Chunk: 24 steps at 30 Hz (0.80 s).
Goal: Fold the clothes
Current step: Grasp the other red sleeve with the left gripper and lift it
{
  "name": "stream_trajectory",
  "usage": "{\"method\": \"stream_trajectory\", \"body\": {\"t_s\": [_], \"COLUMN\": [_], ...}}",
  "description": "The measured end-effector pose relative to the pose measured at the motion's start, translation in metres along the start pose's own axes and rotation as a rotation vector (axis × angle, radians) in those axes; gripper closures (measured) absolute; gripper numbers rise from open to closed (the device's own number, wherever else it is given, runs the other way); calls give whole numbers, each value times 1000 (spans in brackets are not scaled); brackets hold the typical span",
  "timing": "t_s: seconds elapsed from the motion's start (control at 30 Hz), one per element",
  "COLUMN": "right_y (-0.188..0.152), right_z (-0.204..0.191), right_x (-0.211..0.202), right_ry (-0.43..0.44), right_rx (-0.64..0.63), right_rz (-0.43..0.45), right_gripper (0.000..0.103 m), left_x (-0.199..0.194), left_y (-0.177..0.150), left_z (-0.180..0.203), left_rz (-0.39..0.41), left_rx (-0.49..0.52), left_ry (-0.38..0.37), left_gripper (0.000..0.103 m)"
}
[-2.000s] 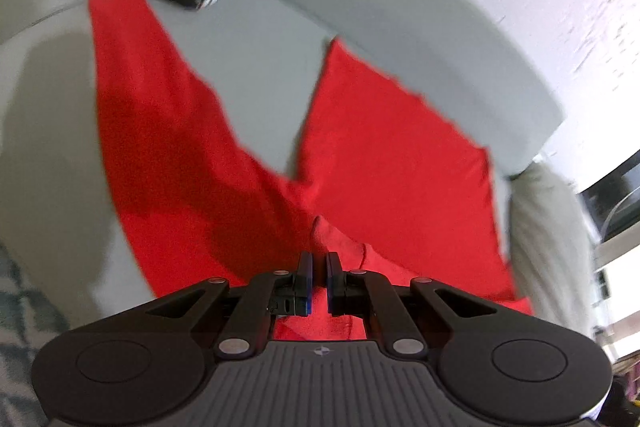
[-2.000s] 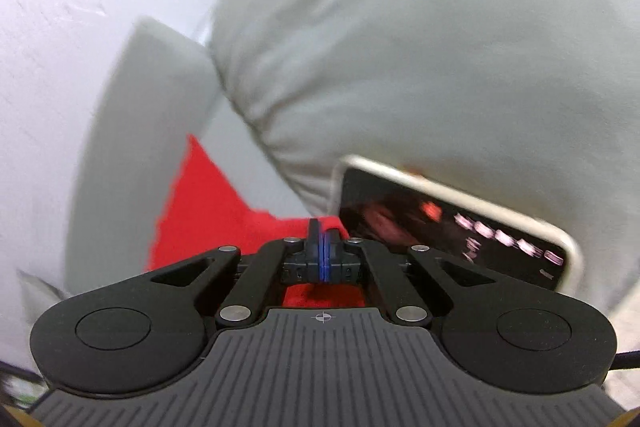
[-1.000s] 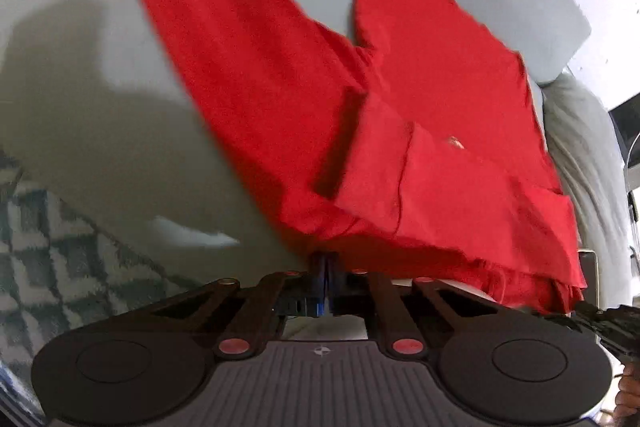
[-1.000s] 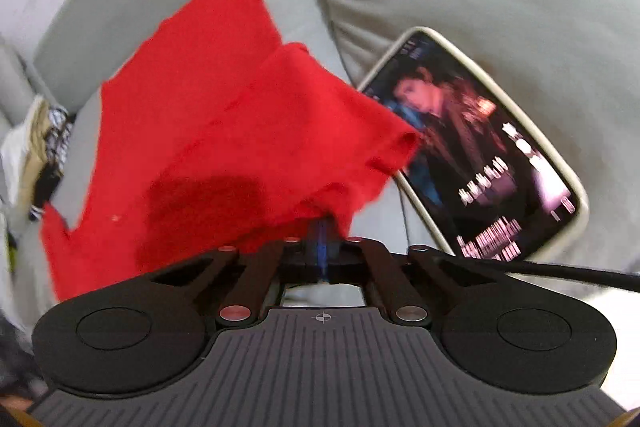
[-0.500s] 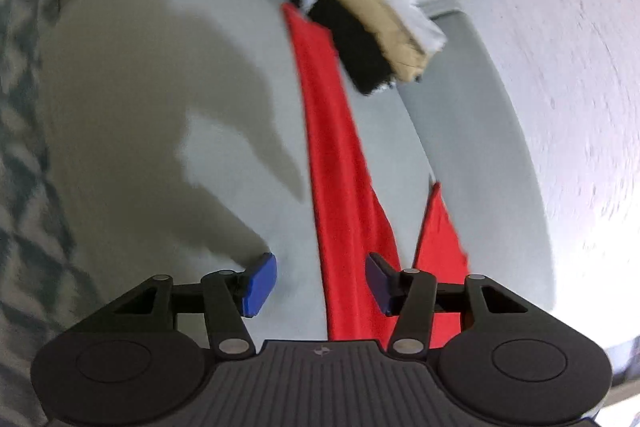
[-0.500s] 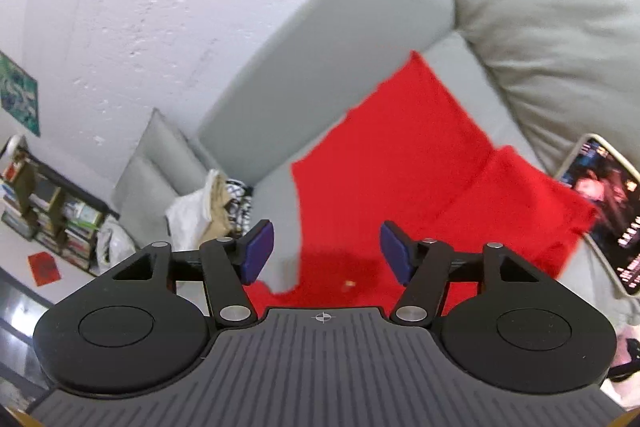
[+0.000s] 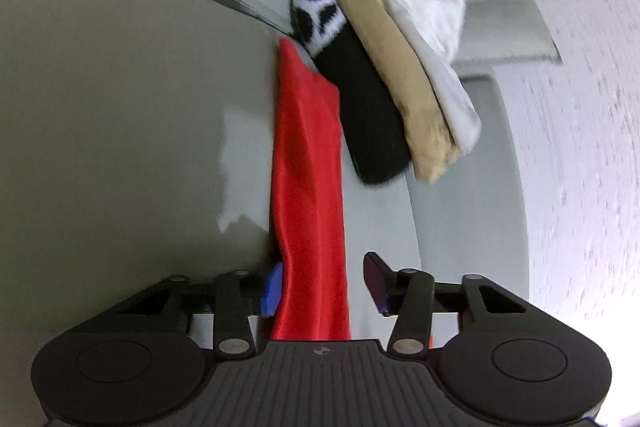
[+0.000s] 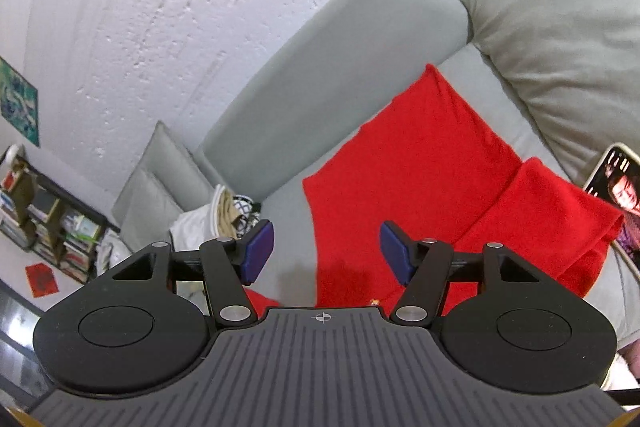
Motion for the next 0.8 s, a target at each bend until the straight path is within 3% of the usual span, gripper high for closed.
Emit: {"method": "stream_trajectory", "body": {"t_s": [0.13,0.2,0.27,0.37,0.53,0.8], "right_y": [-6,-8,-10,-11,-8,-8], "right_z": [3,4,5,5,17,54], "right_x": [10,11,11,6,-5,-39], "right_ry": [3,3,-1,-7,8,20], "right_rx": [5,-3,-18,-48,-11,57], "right_rz": [-17,-29,-42,-40,-29,-5], "right_gripper": [38,38,38,38,38,38], "left_x": [14,19,17,2,-52,-155], "left_y": [17,21,21,16,-16,-78], "left_z": [-11,-13,1,43,117,160], "left_rz": [33,44,55,98,152,305], "left_rx": [-119,-146,-69,183,525,707], "left_ry": [15,46,80,94,-3,-16], "left_gripper": [92,92,103,103,103,103]}}
Point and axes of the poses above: each gripper's, at about its wrist camera, not at the fingertips, and x roughly the way its jaws point, z to its right, y to its top, the point moved 7 cm from there along x, roughly the way its jaws point, and after that the axes turned 1 degree about -x, right-handed, at the moved point
